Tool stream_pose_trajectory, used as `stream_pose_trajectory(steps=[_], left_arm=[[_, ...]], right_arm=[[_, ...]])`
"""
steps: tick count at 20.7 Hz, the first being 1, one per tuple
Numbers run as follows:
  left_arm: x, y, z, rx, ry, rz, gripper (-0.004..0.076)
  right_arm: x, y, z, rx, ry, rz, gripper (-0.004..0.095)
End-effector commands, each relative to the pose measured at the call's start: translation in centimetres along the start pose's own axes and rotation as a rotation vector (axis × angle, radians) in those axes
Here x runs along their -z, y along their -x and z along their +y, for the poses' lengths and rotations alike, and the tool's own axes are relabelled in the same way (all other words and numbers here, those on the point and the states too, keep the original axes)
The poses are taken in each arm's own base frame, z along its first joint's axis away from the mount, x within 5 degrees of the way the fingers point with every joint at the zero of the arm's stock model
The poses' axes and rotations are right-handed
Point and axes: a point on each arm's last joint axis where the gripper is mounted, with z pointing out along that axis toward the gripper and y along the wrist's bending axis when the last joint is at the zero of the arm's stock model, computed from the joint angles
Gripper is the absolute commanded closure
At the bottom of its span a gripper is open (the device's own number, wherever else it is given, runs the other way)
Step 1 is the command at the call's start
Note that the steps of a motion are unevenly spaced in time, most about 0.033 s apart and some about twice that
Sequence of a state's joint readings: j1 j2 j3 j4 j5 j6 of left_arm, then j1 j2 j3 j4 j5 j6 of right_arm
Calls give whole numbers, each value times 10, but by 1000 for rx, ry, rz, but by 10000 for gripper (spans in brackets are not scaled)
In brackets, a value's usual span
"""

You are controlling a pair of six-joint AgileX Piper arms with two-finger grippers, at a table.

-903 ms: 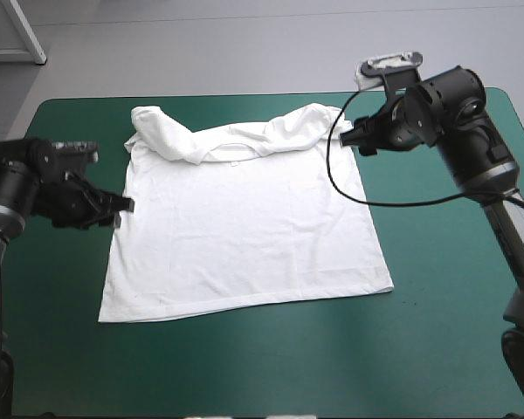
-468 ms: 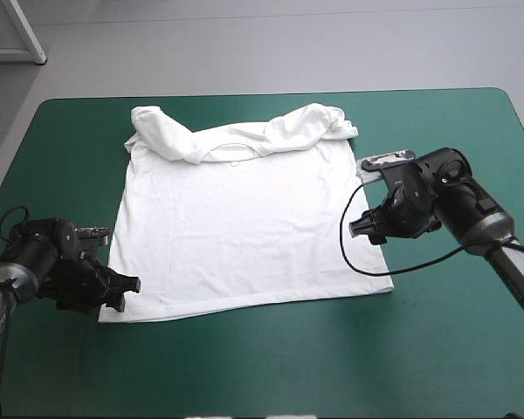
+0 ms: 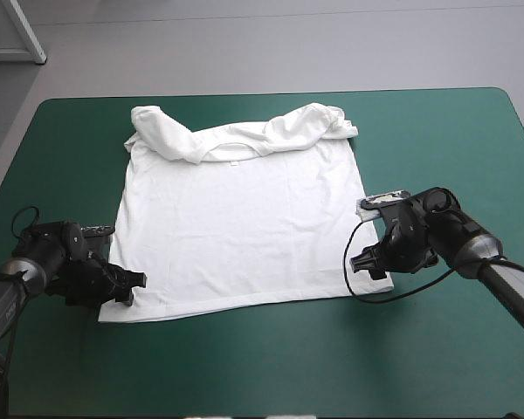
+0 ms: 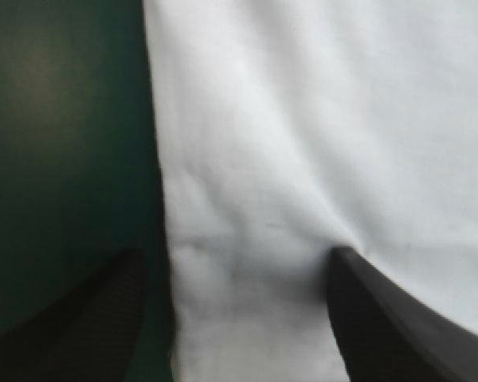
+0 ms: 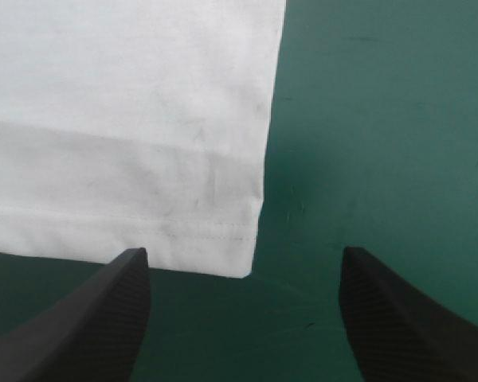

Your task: Fold the cloth

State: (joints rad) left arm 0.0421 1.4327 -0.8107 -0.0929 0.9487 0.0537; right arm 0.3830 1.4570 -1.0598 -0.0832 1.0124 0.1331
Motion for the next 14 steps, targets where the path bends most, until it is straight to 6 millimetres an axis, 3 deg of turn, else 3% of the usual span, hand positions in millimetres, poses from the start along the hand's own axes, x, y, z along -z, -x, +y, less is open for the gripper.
stream_pose_trajectory(steps=[1, 4, 7, 10, 14], left_arm=[[-8, 0, -7, 25, -78, 4, 294], [-22, -5, -7, 36, -84, 60, 431], [-24, -7, -6, 10, -80, 65, 708], [-24, -7, -6, 10, -80, 63, 731], [-24, -8, -6, 10, -81, 69, 731]], right_arm=[[17, 4, -4, -1, 0, -90, 275], [17, 5, -4, -1, 1, -101, 275], [18, 8, -3, -3, 9, -134, 275], [12, 10, 0, -24, 37, -123, 275], [-25, 19, 5, -34, 50, -22, 275]])
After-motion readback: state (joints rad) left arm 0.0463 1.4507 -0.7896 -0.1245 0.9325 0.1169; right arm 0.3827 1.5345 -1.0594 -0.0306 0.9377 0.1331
